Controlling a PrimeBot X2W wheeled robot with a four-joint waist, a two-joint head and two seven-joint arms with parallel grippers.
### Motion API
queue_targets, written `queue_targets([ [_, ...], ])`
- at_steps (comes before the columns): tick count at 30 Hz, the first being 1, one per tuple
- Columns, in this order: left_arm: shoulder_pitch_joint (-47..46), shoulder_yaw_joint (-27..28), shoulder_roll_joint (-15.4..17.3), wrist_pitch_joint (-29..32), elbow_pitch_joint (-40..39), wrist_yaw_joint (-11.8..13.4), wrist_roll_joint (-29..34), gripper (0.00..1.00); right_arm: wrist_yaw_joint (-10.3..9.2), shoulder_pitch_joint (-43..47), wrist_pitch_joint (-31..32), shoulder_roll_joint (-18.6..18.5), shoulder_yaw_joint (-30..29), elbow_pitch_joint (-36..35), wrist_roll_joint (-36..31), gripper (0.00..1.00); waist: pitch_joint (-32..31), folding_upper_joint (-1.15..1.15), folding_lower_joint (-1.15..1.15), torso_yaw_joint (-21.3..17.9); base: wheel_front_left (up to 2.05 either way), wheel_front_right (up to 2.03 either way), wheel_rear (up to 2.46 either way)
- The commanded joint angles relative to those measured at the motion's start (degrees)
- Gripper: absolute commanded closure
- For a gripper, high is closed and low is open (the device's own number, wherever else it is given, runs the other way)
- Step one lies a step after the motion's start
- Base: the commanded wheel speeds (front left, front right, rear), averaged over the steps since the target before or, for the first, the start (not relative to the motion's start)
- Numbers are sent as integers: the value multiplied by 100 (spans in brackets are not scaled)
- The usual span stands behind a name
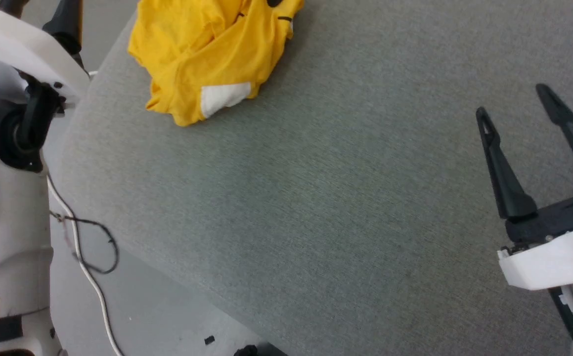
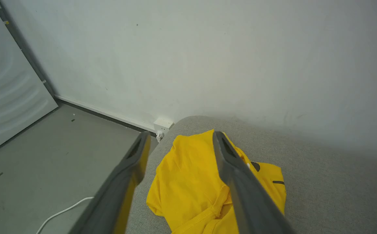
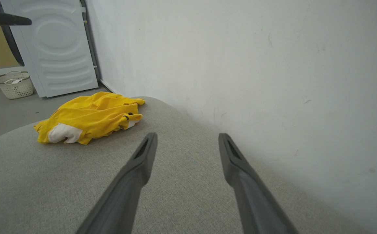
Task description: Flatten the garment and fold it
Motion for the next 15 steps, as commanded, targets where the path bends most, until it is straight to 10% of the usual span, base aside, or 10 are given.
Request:
queue_targets([
  [1,-138,-42,52,53,137,-73,-74,0,-5,-110,69,-57,-31,-107,26,0,523,0,-1,-329,0,0,0],
  [15,-485,-783,166,1001,1699,-281,-803,0,-5,-240,669,-352,-205,-752,64,0,1194,0,-1,-575,0,0,0],
])
